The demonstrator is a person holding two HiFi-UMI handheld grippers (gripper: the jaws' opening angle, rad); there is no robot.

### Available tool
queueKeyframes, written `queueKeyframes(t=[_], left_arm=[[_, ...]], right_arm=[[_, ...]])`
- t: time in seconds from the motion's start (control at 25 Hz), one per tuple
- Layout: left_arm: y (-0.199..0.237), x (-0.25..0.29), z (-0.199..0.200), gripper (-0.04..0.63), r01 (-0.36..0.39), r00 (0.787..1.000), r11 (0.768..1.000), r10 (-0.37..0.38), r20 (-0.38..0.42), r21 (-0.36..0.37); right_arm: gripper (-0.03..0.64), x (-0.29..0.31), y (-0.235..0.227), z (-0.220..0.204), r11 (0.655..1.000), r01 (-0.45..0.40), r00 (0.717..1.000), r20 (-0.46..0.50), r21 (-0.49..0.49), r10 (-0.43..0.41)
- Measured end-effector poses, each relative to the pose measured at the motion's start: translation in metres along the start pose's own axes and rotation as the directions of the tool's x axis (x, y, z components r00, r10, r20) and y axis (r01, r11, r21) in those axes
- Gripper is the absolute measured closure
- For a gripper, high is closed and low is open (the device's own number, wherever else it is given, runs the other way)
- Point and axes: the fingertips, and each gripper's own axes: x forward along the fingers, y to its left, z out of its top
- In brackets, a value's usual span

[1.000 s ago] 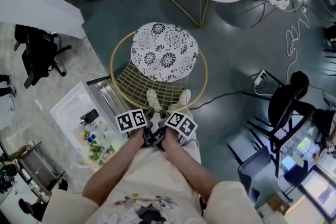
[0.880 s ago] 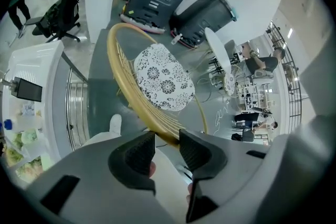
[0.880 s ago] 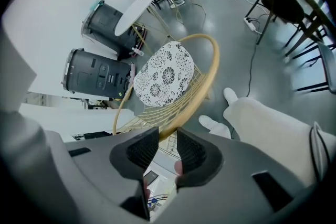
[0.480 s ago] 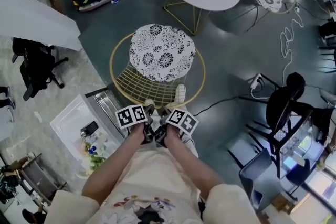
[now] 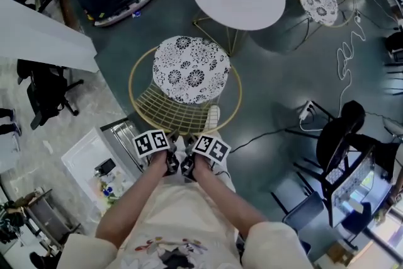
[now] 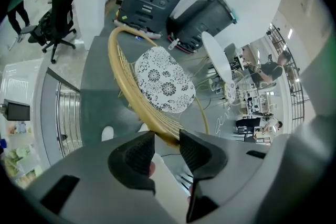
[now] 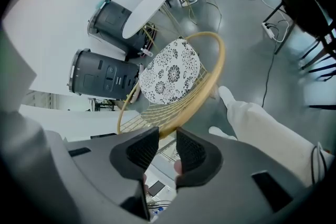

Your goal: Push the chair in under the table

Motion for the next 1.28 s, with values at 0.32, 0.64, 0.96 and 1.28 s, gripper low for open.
queueKeyframes(t=[0.32,0.64,0.96,1.28], left_arm=[[-0.025,0.014,0.032,0.446,0.001,1.000,1.000,0.000,0.013,-0.011],[-0.041,0.024,0.062,0.446,0.002,0.999,1.000,-0.001,0.042,-0.018],[-0.036,0.026,0.072,0.446,-0.008,0.999,0.999,0.009,0.051,-0.033],[-0.035,0.025,0.072,0.446,0.002,0.998,1.000,0.000,0.068,-0.021]], right_arm=[[0.523,0.006,0.015,0.039,1.000,-0.006,1.000,-0.027,-0.014,0.006],[0.523,0.016,0.031,0.068,1.000,-0.021,0.998,-0.054,-0.019,0.020],[0.523,0.024,0.038,0.067,1.000,-0.020,0.997,-0.078,-0.011,0.019],[0.525,0.022,0.037,0.066,0.999,-0.020,0.996,-0.082,-0.047,0.016]])
